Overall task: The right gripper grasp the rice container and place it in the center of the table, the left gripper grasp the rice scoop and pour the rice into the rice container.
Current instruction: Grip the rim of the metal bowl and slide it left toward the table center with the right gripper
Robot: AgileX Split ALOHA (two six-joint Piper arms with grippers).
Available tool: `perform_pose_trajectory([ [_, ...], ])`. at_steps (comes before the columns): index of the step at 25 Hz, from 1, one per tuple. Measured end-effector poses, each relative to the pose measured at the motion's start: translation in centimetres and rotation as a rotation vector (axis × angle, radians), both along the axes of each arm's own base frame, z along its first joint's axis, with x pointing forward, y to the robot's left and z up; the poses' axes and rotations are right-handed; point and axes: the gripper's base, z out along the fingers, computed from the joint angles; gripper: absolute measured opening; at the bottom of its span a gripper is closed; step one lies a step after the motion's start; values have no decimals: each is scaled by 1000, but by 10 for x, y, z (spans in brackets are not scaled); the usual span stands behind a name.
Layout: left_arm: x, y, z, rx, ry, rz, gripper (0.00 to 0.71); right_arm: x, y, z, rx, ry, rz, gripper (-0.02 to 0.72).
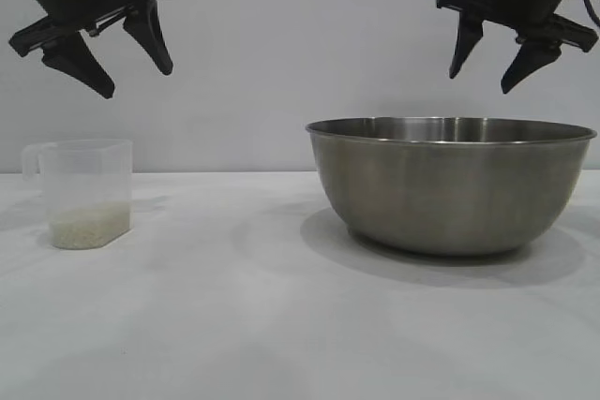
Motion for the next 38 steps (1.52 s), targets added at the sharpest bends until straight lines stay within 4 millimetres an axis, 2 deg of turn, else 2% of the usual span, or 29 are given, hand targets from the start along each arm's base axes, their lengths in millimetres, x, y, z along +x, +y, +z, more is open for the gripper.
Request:
perform_pose_trajectory([
  [5, 0, 0, 0, 0, 1, -1, 473, -19, -5, 25, -86, 63, 59, 419],
  [9, 0, 0, 0, 0, 1, -1, 473, -36, -6, 35, -105, 174, 96, 419],
  [14, 0, 0, 0, 0, 1, -1, 473, -55, -7, 34, -113, 361, 141, 419],
  [18, 0, 0, 0, 0, 1, -1, 473, -60, -7, 31, -116, 424, 154, 419],
  [21, 0, 0, 0, 0, 2, -1, 473, -57, -6, 20, -114, 457, 157, 419],
  [30, 0, 0, 0, -1, 3, -2, 473, -47, 0, -36, -58, 597, 158, 419],
  [35, 0, 0, 0, -1, 3, -2, 473, -44, 1, -59, -50, 649, 156, 419],
  [38, 0, 0, 0, -1, 3, -2, 473, -43, 1, -62, -49, 655, 155, 214],
])
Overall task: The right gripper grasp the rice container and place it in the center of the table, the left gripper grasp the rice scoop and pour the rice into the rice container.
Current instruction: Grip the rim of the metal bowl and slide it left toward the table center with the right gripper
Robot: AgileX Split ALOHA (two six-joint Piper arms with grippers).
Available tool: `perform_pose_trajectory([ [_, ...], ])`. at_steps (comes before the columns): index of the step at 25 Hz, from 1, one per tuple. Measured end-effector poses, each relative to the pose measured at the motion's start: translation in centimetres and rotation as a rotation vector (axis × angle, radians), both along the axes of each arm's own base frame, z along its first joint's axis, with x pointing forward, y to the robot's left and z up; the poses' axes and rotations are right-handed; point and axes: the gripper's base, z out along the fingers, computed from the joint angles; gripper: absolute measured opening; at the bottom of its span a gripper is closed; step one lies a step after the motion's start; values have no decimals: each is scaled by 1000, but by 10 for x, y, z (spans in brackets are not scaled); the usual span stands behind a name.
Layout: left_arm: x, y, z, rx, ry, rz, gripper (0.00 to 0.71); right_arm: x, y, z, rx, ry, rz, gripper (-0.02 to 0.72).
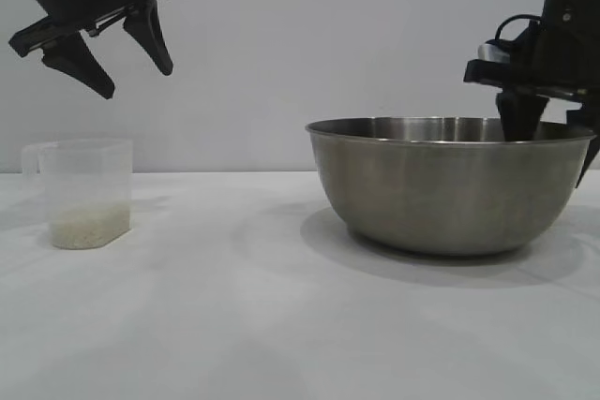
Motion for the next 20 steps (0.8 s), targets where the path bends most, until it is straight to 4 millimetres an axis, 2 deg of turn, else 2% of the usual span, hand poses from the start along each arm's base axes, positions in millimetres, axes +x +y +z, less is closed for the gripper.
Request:
perform_pose_trajectory([
  [2, 0, 0, 0, 0, 0, 0, 473, 0, 0, 0, 3, -2, 1, 94],
  [3, 0, 0, 0, 0, 0, 0, 473, 0, 0, 0, 3, -3, 6, 57],
  [4, 0, 0, 0, 0, 0, 0, 473, 0, 0, 0, 7, -4, 17, 57],
  [5, 0, 0, 0, 0, 0, 0, 473, 0, 1, 0, 15, -5, 23, 0],
  [11, 0, 0, 0, 0, 0, 0, 473, 0, 16, 0, 100, -18, 53, 0],
  [17, 0, 0, 0, 0, 0, 0, 473, -14, 71, -1, 104, -16, 203, 0],
  [20, 0, 0, 0, 0, 0, 0, 473, -22, 91, -1, 105, -12, 254, 0],
])
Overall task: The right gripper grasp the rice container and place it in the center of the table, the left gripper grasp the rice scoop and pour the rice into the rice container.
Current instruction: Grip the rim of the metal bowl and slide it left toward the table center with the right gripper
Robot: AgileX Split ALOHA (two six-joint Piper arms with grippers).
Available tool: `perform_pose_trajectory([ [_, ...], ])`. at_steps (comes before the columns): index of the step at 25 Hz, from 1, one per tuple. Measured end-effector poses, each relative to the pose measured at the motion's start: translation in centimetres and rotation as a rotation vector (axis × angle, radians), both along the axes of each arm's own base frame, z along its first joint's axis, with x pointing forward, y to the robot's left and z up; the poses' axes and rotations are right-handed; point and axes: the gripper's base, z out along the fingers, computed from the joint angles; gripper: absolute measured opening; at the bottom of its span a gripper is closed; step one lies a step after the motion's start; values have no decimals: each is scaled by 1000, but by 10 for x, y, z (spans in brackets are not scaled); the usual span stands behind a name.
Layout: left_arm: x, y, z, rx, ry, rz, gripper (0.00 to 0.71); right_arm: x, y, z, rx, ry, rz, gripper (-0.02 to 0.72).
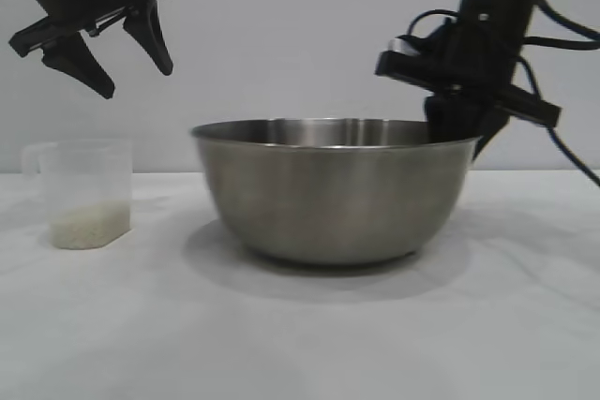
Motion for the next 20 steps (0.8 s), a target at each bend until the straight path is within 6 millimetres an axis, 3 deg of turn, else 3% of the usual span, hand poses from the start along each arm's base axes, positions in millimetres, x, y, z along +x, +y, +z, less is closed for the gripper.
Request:
perform_pose_trajectory([
  [3, 0, 0, 0, 0, 0, 0, 473, -2, 4, 0, -7, -2, 16, 0],
  [4, 0, 0, 0, 0, 0, 0, 473, -2, 4, 0, -15, -3, 20, 57],
  [5, 0, 0, 0, 0, 0, 0, 473, -2, 3, -1, -25, -7, 25, 57],
  [10, 0, 0, 0, 0, 0, 0, 473, -1, -3, -1, -82, -28, 52, 344],
  [13, 0, 0, 0, 0, 0, 0, 473, -2, -5, 13, -88, -64, 57, 478],
  [16, 0, 0, 0, 0, 0, 0, 473, -5, -6, 37, -78, -117, 58, 474],
  [17, 0, 0, 0, 0, 0, 0, 473, -7, -7, 45, -79, -137, 59, 515],
  [20, 0, 0, 0, 0, 0, 0, 473, -11, -14, 71, -114, -211, 76, 500],
])
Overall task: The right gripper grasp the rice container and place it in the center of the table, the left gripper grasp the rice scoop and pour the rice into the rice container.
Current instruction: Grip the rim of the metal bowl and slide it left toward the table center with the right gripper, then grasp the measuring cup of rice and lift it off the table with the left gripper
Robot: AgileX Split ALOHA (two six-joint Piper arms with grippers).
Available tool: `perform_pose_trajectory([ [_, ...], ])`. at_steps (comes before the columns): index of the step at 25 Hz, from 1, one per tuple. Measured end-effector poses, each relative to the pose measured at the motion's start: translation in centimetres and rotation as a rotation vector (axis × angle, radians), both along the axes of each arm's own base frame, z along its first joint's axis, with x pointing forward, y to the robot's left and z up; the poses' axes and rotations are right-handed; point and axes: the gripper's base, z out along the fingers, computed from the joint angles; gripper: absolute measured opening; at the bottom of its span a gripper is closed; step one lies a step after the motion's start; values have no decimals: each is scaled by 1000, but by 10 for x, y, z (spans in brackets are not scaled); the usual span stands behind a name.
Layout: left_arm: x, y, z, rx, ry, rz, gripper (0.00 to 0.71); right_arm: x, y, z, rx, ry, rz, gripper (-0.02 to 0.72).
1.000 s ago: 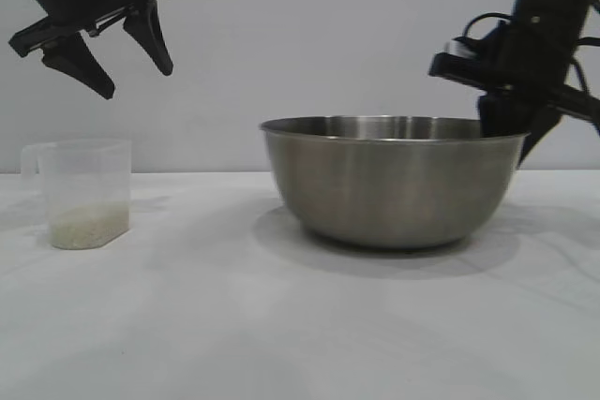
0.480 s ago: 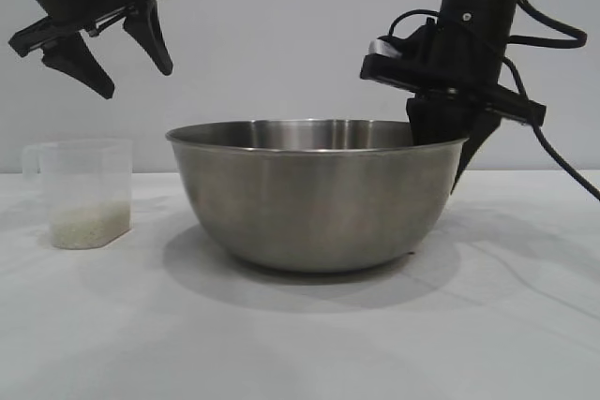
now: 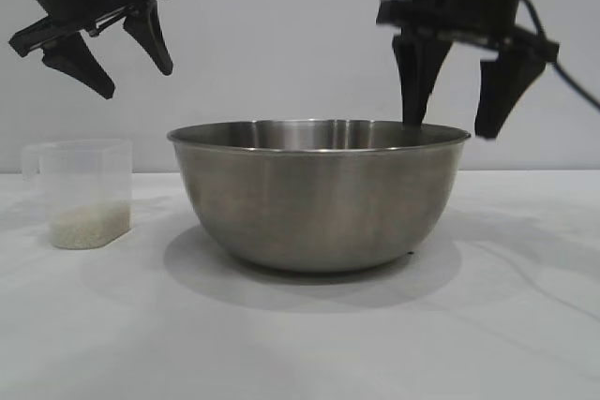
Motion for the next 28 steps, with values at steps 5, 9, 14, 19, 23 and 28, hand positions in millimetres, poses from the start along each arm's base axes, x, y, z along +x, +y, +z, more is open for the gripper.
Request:
perform_pose_trajectory([
  [5, 0, 0, 0, 0, 0, 0, 473, 0, -33, 30, -36, -74, -75, 500],
  [9, 0, 0, 0, 0, 0, 0, 473, -1, -71, 53, -42, -126, -198, 500],
  [14, 0, 0, 0, 0, 0, 0, 473, -22, -110, 75, -48, -161, -298, 500],
  [19, 0, 0, 0, 0, 1, 0, 473, -69, -134, 80, -63, -134, -362, 500],
  [23, 0, 0, 0, 0, 2, -1, 473, -118, -135, 84, -63, -133, -364, 500],
  [28, 0, 0, 0, -1, 4, -3, 473, -186, -135, 80, -61, -145, -364, 500],
])
